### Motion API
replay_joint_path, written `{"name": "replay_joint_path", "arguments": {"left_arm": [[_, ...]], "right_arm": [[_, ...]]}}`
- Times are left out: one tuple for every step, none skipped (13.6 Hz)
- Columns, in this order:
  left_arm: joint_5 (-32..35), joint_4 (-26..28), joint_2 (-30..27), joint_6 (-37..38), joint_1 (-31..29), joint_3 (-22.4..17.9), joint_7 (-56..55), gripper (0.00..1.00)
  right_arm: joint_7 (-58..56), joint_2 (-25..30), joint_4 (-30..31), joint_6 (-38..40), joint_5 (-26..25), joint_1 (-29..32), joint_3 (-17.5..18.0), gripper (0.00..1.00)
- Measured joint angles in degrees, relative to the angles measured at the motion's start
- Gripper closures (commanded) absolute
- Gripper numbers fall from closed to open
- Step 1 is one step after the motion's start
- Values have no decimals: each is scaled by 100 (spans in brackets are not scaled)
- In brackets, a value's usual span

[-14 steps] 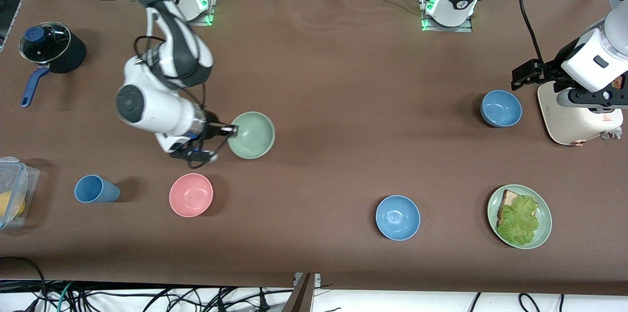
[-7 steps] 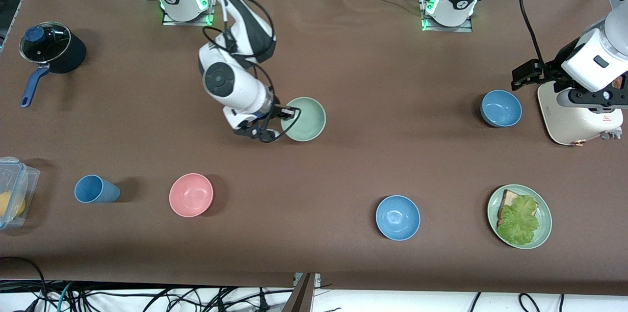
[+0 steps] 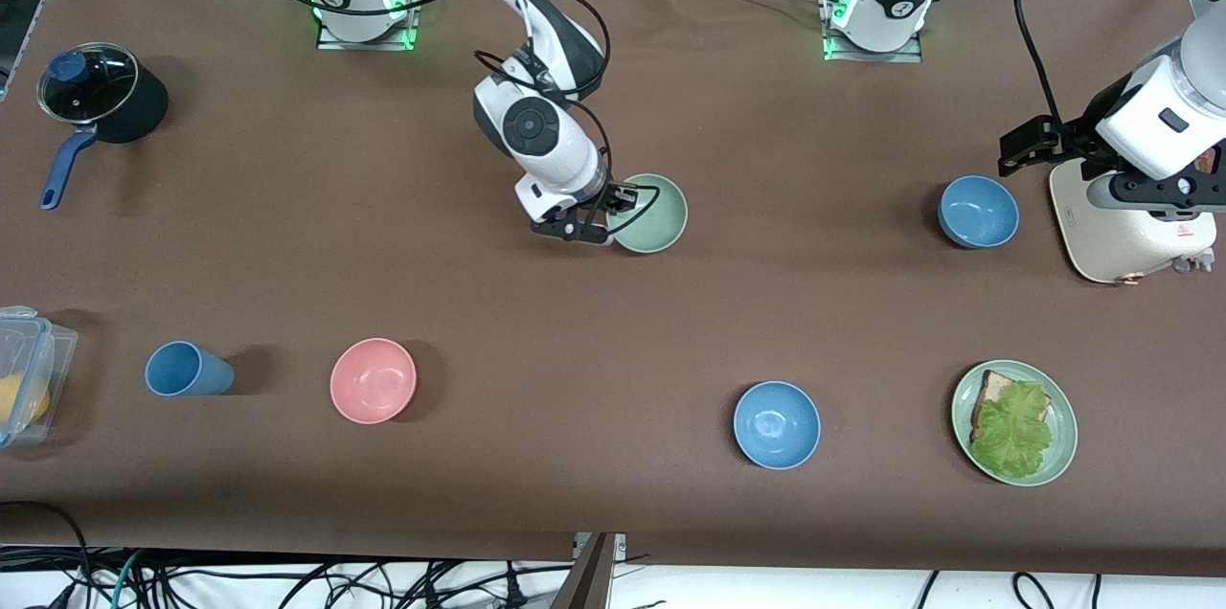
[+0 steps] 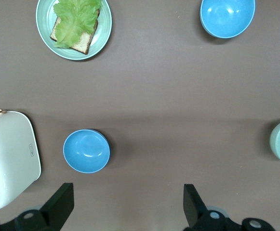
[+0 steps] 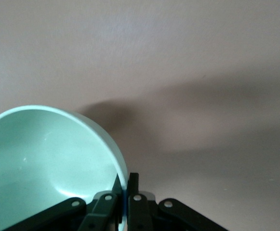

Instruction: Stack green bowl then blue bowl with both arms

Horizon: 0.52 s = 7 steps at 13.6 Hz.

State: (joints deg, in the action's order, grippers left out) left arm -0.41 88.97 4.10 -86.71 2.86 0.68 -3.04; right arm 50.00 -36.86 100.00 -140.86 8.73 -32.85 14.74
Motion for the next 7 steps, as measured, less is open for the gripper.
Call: {"name": "replay_joint_path", "arguments": {"left_arm": [[0, 0, 0, 0, 0, 0, 0, 0], [0, 0, 0, 0, 0, 0, 0, 0], [0, 0, 0, 0, 0, 0, 0, 0], [0, 0, 0, 0, 0, 0, 0, 0], [0, 0, 0, 0, 0, 0, 0, 0], [0, 0, 0, 0, 0, 0, 0, 0], [0, 0, 0, 0, 0, 0, 0, 0]], "right_arm": [[20, -59, 0, -77, -1, -65, -1, 100], [76, -106, 0, -159, -3, -126, -1, 100], [141, -142, 0, -214, -8, -176, -2, 100], [173, -163, 0, -239, -9, -203, -3, 82], [182, -172, 0, -246, -10, -209, -12, 18], [184, -172, -4, -250, -10, -209, -40, 2], [184, -172, -18, -252, -10, -208, -80, 2]]}}
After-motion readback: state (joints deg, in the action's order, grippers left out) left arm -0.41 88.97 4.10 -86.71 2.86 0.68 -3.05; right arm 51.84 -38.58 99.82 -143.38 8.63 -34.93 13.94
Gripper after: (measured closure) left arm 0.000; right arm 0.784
